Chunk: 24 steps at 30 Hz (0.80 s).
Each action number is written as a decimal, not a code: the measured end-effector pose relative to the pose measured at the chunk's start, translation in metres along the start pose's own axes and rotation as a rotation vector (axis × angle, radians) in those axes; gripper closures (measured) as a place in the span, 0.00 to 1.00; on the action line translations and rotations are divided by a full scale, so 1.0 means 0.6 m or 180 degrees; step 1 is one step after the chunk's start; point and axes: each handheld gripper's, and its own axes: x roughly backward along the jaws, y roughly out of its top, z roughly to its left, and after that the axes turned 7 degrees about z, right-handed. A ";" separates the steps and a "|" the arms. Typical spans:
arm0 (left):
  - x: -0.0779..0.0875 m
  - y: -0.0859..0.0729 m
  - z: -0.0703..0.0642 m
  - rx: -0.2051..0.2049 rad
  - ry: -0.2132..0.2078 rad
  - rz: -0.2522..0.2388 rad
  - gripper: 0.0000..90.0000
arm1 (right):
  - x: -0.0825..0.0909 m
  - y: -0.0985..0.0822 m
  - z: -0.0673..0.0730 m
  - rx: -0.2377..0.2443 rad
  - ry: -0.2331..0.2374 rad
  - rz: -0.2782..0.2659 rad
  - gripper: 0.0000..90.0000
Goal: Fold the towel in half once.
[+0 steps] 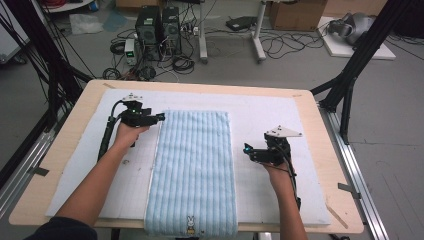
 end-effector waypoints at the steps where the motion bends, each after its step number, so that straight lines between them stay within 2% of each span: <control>1: -0.006 0.002 -0.002 -0.0024 0.0014 0.0037 0.33 | 0.000 0.000 0.000 0.0006 0.0003 -0.0004 0.12; 2: -0.018 0.006 -0.006 -0.0072 0.0061 0.0092 0.34 | 0.000 0.000 -0.001 0.0002 0.0002 -0.0003 0.12; 5: -0.029 0.007 -0.008 -0.0102 0.0108 0.0152 0.37 | -0.001 0.000 -0.001 0.0004 0.0003 0.0002 0.12; 7: -0.040 0.005 -0.008 -0.0124 0.0206 0.0215 0.38 | -0.001 0.000 -0.001 -0.0004 0.0003 0.0005 0.12; 9: -0.049 0.001 -0.006 -0.0158 0.0334 0.0289 0.39 | -0.001 0.000 -0.001 -0.0004 0.0006 0.0011 0.12; 10: -0.057 -0.004 -0.006 -0.0266 0.0518 0.0368 0.38 | -0.001 0.000 -0.001 -0.0011 0.0013 0.0010 0.12; 11: -0.061 -0.006 -0.007 -0.0332 0.0562 0.0405 0.38 | -0.001 -0.001 -0.001 -0.0012 0.0012 0.0006 0.12; 13: -0.064 -0.008 -0.008 -0.0347 0.0569 0.0435 0.38 | -0.001 -0.001 -0.002 -0.0026 0.0016 0.0012 0.12; 14: -0.065 -0.008 -0.013 -0.0402 0.0587 0.0422 0.39 | -0.001 -0.001 -0.002 -0.0030 0.0022 0.0012 0.12; 15: -0.065 -0.008 -0.013 -0.0402 0.0587 0.0422 0.42 | -0.001 -0.001 -0.003 -0.0025 0.0013 0.0010 0.12; 17: -0.065 -0.008 -0.015 -0.0444 0.0539 0.0420 0.51 | -0.001 -0.001 -0.002 -0.0042 0.0018 0.0020 0.12; 18: -0.064 -0.008 -0.016 -0.0489 0.0485 0.0431 0.51 | -0.001 -0.001 -0.002 -0.0042 0.0018 0.0020 0.12; 19: -0.064 -0.008 -0.018 -0.0509 0.0456 0.0433 0.63 | -0.002 -0.001 -0.002 -0.0031 0.0020 0.0021 0.12; 20: -0.064 -0.008 -0.019 -0.0526 0.0420 0.0436 0.69 | -0.003 -0.001 -0.001 -0.0032 0.0023 0.0022 0.12; 22: -0.063 -0.008 -0.020 -0.0521 0.0368 0.0438 0.73 | -0.003 -0.001 -0.001 -0.0026 0.0017 0.0031 0.12; 23: -0.063 -0.008 -0.019 -0.0497 0.0327 0.0438 0.87 | -0.005 -0.001 0.001 -0.0037 0.0035 0.0053 0.12; 24: -0.063 -0.009 -0.019 -0.0465 0.0287 0.0429 0.87 | -0.005 -0.001 0.001 -0.0037 0.0035 0.0053 0.12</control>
